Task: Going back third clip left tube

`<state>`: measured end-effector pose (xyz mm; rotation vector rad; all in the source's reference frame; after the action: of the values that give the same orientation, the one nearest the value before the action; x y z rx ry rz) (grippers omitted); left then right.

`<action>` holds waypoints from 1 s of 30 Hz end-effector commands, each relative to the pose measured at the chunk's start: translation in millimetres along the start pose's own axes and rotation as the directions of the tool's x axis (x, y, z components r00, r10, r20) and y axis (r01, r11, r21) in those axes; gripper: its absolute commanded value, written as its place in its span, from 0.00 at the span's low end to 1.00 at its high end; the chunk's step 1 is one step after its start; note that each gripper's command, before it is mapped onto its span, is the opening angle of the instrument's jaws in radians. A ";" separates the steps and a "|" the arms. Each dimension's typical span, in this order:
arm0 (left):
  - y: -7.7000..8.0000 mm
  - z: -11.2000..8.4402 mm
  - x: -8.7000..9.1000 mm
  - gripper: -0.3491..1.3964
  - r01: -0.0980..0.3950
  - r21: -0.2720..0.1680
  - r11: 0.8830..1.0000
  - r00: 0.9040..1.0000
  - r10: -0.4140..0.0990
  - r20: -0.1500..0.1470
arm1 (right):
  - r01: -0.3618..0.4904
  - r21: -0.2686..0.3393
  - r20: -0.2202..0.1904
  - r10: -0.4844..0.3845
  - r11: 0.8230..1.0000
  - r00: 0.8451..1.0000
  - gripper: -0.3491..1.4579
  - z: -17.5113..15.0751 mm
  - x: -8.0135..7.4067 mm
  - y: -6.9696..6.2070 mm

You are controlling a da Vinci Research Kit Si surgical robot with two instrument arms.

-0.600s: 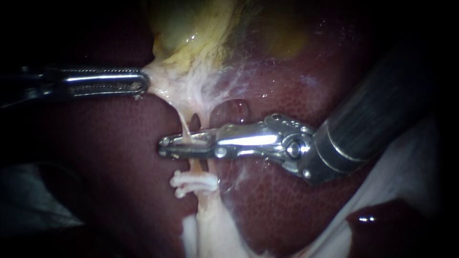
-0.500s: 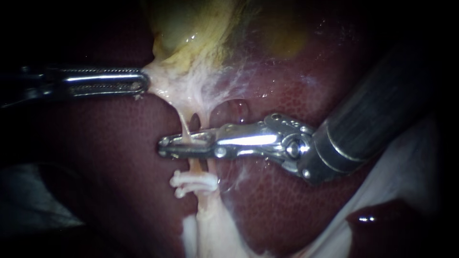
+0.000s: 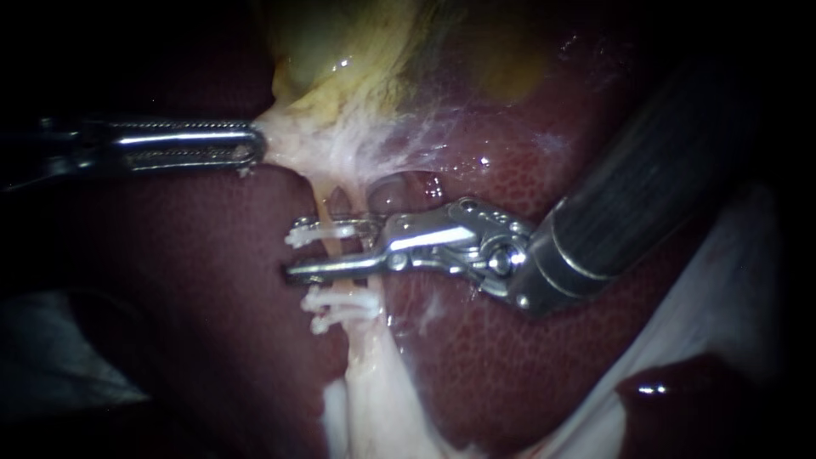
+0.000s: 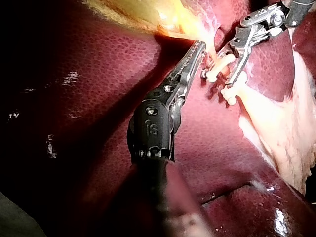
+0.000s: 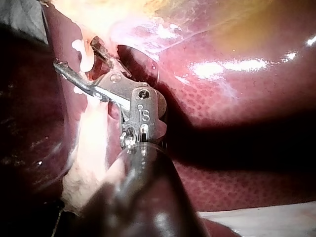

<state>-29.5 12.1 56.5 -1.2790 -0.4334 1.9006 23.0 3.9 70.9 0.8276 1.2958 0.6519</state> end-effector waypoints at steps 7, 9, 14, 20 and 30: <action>0.0 -0.2 0.0 0.00 -0.001 -0.001 1.000 1.000 0.001 0.000 | -0.063 0.020 -0.007 0.064 0.998 0.998 0.46 -0.7 -0.4 -0.4; 0.0 -0.3 0.0 0.00 0.000 -0.002 1.000 1.000 0.000 0.000 | -0.069 0.022 -0.006 0.069 0.997 0.998 0.46 -1.0 -0.5 -0.5; 0.0 -0.4 0.0 0.00 0.000 -0.002 1.000 1.000 0.000 0.001 | -0.075 0.023 0.001 0.075 0.997 0.997 0.46 -1.9 -0.8 -0.6; 0.0 -0.6 0.1 0.00 0.000 -0.003 1.000 1.000 0.000 0.001 | -0.055 0.018 0.060 0.054 0.998 0.997 0.46 -3.6 -1.7 -1.6; -0.1 -0.7 0.1 0.00 0.000 -0.004 1.000 1.000 0.000 0.001 | 0.298 -0.028 0.183 -0.288 0.954 0.940 0.47 -8.5 -2.2 -5.6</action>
<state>-28.9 12.1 56.1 -1.2806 -0.4379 1.9014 13.4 0.2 66.6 0.5909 1.2052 0.3485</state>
